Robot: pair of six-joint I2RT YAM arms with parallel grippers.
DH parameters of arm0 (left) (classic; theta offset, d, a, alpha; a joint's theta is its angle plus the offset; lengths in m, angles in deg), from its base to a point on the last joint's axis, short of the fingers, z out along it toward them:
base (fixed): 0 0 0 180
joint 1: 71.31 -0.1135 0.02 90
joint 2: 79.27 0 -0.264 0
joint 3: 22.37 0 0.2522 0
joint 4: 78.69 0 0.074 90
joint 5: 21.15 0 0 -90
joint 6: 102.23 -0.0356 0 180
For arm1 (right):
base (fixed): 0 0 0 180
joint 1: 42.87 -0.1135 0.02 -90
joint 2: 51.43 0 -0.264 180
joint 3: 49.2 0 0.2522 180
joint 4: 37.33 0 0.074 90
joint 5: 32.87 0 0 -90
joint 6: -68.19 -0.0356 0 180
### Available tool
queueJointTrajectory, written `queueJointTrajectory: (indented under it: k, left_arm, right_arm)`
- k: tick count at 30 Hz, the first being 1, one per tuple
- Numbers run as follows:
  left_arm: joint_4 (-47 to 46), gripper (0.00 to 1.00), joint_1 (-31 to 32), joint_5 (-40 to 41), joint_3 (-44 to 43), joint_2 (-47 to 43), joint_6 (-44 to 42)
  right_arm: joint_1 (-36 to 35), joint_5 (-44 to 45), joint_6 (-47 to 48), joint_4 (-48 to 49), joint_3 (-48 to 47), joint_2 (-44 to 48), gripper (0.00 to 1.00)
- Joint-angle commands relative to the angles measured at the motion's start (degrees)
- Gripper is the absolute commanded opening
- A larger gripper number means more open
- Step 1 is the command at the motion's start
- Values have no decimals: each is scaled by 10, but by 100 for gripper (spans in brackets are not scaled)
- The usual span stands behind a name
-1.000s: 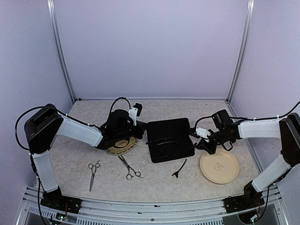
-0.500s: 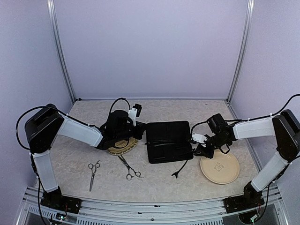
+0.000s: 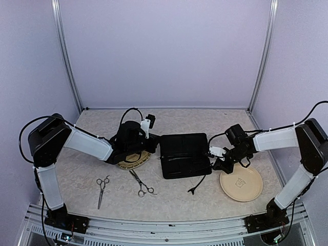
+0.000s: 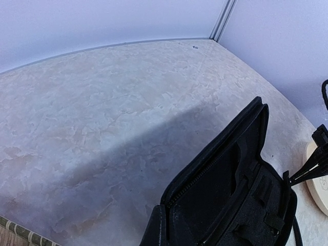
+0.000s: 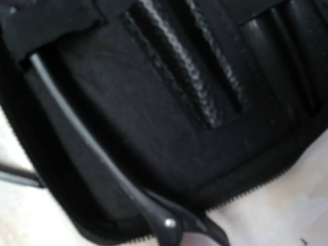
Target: Sort the hair-cutting tools
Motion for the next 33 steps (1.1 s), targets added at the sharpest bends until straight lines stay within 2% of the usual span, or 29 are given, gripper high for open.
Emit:
queueJointTrajectory:
  k: [1, 18, 26, 33]
  left_arm:
    - [-36, 0, -2, -11, -3, 1, 5]
    - [-41, 0, -8, 2, 9, -13, 0]
    - [-50, 0, -1, -2, 9, -10, 7]
    - [-54, 0, 2, -2, 12, -10, 16]
  right_arm:
    - [-7, 15, -2, -13, -8, -16, 0]
    - [9, -13, -23, -31, -32, -36, 0]
    - [4, -75, -11, -53, -54, -36, 0]
    - [-14, -89, -31, -54, -73, -54, 0]
